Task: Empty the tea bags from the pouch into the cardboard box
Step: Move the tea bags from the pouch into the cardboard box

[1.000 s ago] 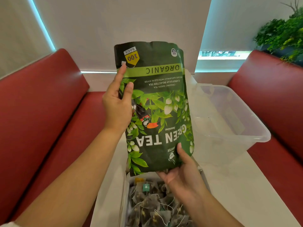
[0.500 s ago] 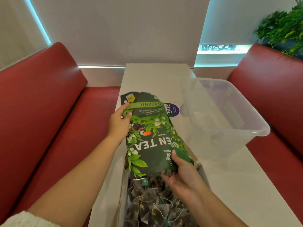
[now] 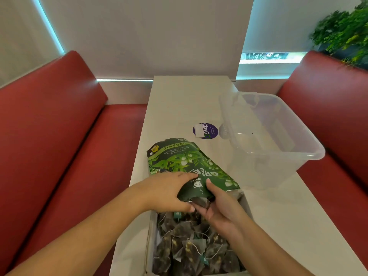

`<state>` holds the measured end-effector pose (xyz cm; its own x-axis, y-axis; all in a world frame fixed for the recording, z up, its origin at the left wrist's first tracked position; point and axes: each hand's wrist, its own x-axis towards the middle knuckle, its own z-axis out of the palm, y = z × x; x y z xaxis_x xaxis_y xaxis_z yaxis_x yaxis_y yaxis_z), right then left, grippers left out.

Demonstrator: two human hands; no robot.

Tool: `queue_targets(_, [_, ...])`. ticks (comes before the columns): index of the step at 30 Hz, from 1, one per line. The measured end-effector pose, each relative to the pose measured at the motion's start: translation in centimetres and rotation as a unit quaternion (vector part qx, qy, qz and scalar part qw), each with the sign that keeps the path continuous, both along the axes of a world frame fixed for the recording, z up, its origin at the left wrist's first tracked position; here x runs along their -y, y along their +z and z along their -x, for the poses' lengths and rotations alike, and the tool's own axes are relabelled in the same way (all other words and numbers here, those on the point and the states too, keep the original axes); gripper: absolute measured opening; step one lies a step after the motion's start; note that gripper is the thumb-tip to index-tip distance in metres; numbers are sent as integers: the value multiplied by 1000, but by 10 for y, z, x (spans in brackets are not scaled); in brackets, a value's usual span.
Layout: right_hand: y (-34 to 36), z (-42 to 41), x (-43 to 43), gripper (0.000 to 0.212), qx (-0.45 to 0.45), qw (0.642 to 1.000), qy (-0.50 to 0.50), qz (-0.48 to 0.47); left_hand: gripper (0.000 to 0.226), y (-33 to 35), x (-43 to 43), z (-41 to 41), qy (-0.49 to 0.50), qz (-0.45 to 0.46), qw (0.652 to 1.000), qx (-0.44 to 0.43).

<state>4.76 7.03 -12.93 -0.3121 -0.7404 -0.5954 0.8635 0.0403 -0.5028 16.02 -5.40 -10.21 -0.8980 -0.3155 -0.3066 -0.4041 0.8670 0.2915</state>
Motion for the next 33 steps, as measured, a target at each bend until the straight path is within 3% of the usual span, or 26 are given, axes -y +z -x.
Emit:
queue_targets(4, [0, -3, -15, 30, -44, 998, 30, 39, 58, 4, 0, 2, -28, 0, 1000, -5])
queue_targets(7, [-3, -9, -24, 30, -66, 997, 34, 36, 44, 7, 0, 3, -19, -2, 1000, -8])
queue_targets(11, [-2, -11, -31, 12, -79, 997, 12, 7, 42, 13, -3, 5, 11, -14, 999, -30])
queue_targets(17, [1, -11, -54, 17, -162, 985, 48, -21, 44, 19, 3, 1, 58, -38, 992, -103])
queue_targets(24, [10, -4, -83, 15, -355, 928, 108, -20, 45, 25, 9, -3, 84, -63, 988, -118])
queue_targets(26, [11, 0, -87, 14, -462, 874, 144, -43, 45, 28, 8, -4, 87, -73, 987, -116])
queue_targets(27, [10, 2, -88, 13, -533, 829, 162, -61, 44, 29, 8, -5, 89, -78, 986, -117])
queue_targets(30, [8, 5, -86, 16, -735, 662, 123, -79, 40, 34, 6, -3, 92, -97, 984, -120])
queue_targets(33, [26, -1, -64, 14, -853, 513, 99, 5, 39, 37, 5, -1, 89, -105, 984, -113])
